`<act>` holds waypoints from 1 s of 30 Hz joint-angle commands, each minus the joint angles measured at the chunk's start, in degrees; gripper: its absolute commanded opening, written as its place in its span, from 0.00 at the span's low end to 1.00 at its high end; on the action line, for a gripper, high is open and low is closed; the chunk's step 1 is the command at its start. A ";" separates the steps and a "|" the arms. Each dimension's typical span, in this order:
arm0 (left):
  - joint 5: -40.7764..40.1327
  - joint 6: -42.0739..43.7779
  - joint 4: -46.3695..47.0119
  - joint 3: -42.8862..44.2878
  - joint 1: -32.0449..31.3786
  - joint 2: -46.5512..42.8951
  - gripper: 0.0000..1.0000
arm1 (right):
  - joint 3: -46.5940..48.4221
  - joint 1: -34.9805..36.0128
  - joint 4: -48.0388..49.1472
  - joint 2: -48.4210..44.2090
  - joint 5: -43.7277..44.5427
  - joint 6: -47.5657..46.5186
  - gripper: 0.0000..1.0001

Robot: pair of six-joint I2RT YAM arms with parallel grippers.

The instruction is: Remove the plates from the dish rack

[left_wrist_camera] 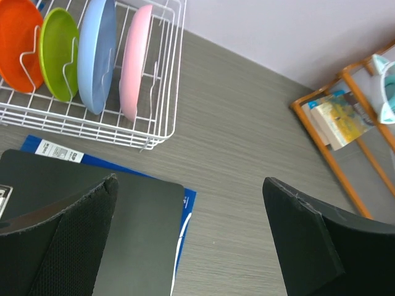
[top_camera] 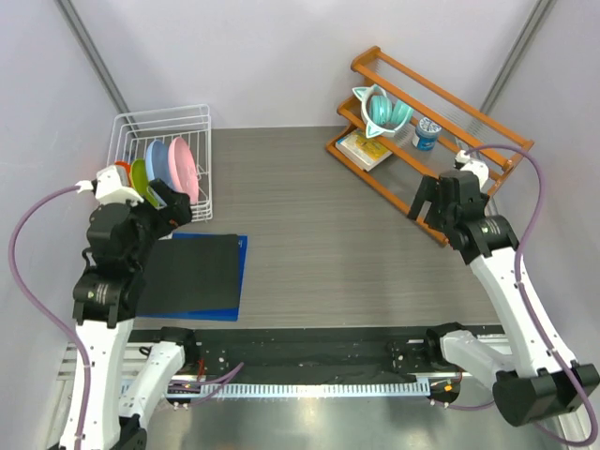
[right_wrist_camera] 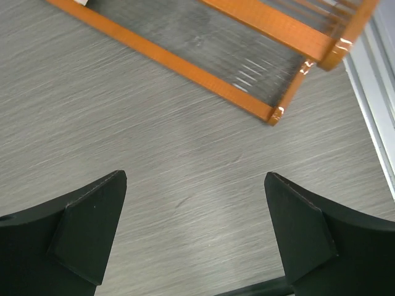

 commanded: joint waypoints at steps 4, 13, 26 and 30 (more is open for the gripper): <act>-0.67 4.36 5.77 1.51 -0.02 5.02 1.00 | -9.00 0.21 11.43 -3.85 -5.70 -0.96 1.00; -0.13 9.81 12.09 4.86 0.07 18.98 1.00 | -10.41 0.12 19.97 -2.80 -10.45 -1.93 1.00; -16.84 13.16 25.63 4.50 -0.02 33.85 0.83 | -12.96 0.21 22.43 -1.30 -10.19 -2.81 0.99; -17.54 12.80 26.78 6.08 -0.02 40.08 0.75 | -13.31 0.21 23.31 -1.30 -10.98 -2.46 0.99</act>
